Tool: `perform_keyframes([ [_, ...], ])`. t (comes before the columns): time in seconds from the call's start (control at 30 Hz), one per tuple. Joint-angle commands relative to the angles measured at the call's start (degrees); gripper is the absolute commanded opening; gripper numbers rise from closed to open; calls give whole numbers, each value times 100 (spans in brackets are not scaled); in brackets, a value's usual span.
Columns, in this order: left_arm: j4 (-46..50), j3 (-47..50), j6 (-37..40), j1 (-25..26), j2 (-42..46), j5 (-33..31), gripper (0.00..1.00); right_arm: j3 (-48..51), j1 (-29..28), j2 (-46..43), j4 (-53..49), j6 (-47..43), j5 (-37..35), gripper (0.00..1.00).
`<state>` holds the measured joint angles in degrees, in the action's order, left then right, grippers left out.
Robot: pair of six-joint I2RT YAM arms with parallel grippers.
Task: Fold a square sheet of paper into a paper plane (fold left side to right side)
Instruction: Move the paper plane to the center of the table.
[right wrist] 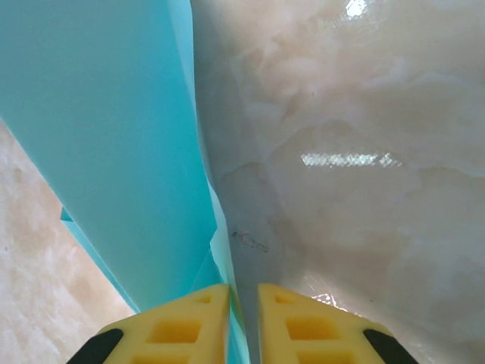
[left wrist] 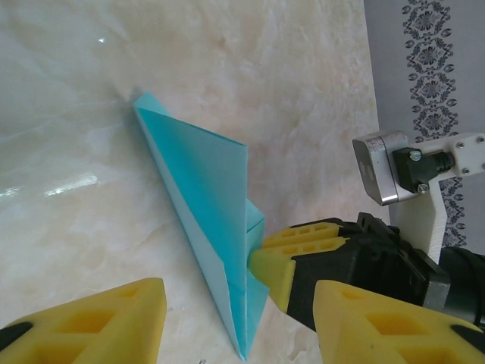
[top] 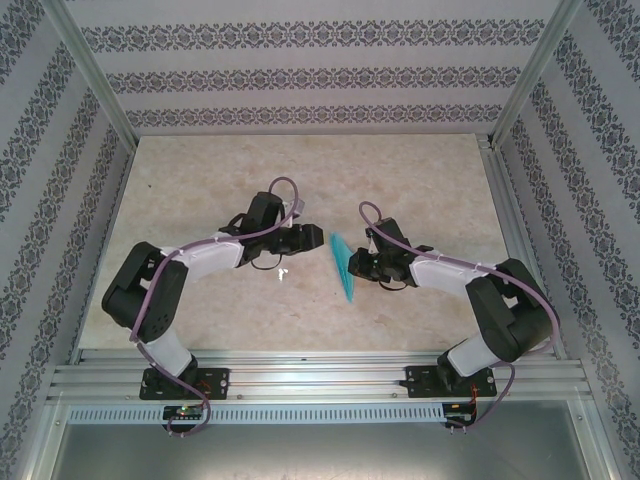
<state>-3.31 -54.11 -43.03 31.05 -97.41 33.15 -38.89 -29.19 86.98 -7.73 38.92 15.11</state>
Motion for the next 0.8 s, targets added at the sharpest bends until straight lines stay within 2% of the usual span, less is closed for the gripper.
perform_keyframes([
  [0.0,-205,-282,-71,158,-233,-46,53,-64,36,-281,-109,-178,-2,20],
  [0.13,113,-519,102,208,-502,-278,51,-194,53,-371,-447,-287,-148,22],
  [0.47,-31,-876,-18,330,-1028,-124,49,-446,-78,-1020,-1175,-316,-175,28],
  [0.57,119,-846,87,328,-897,-302,49,-354,-295,-1141,-1072,-200,-202,30],
  [0.63,307,-778,186,301,-712,-533,50,-336,-467,-1092,-936,-129,-281,34],
  [0.77,540,-565,241,84,-327,-680,54,-655,-890,-638,-1042,-293,-885,44],
])
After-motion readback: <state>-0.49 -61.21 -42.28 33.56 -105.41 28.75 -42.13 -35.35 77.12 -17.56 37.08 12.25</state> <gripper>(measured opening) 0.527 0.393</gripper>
